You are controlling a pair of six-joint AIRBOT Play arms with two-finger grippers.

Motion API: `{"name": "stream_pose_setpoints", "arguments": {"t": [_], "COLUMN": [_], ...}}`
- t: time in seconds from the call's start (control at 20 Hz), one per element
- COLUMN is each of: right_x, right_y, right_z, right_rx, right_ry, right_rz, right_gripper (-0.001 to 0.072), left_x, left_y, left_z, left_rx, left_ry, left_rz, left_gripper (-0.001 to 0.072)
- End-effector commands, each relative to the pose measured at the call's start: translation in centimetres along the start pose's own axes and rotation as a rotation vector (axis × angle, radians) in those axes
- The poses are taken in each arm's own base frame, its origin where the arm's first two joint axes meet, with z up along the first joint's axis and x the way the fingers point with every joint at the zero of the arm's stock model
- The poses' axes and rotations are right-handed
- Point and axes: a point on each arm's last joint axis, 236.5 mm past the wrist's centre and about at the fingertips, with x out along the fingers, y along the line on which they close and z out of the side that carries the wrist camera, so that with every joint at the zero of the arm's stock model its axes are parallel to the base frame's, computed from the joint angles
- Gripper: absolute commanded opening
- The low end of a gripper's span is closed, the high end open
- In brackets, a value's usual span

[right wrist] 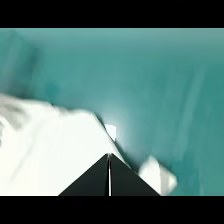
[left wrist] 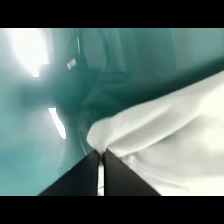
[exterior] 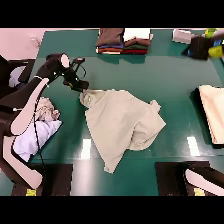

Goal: Fold the shirts.

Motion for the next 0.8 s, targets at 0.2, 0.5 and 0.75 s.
{"name": "stream_pose_setpoints", "arguments": {"t": [0.2,0.5,0.75], "right_x": [7.9,12.6,15.9], "right_y": [-8.6,-7.5,-4.5], "right_z": [-19.9,-27.0,-25.7], "right_rx": [0.308,0.300,0.185], "right_ry": [0.459,0.627,0.650], "right_rz": [-0.092,-0.085,-0.067], "right_gripper": [0.0494,0.0493,0.0377], "left_x": [-5.7,-5.6,-5.6], "left_y": [0.6,0.5,0.5], "left_z": [2.8,2.5,2.1], "left_rx": [0.034,0.029,0.028], "left_ry": [-0.139,-0.127,-0.111], "left_rz": [0.057,0.053,0.053], "left_gripper": [0.0026,0.0026,0.0026]}}
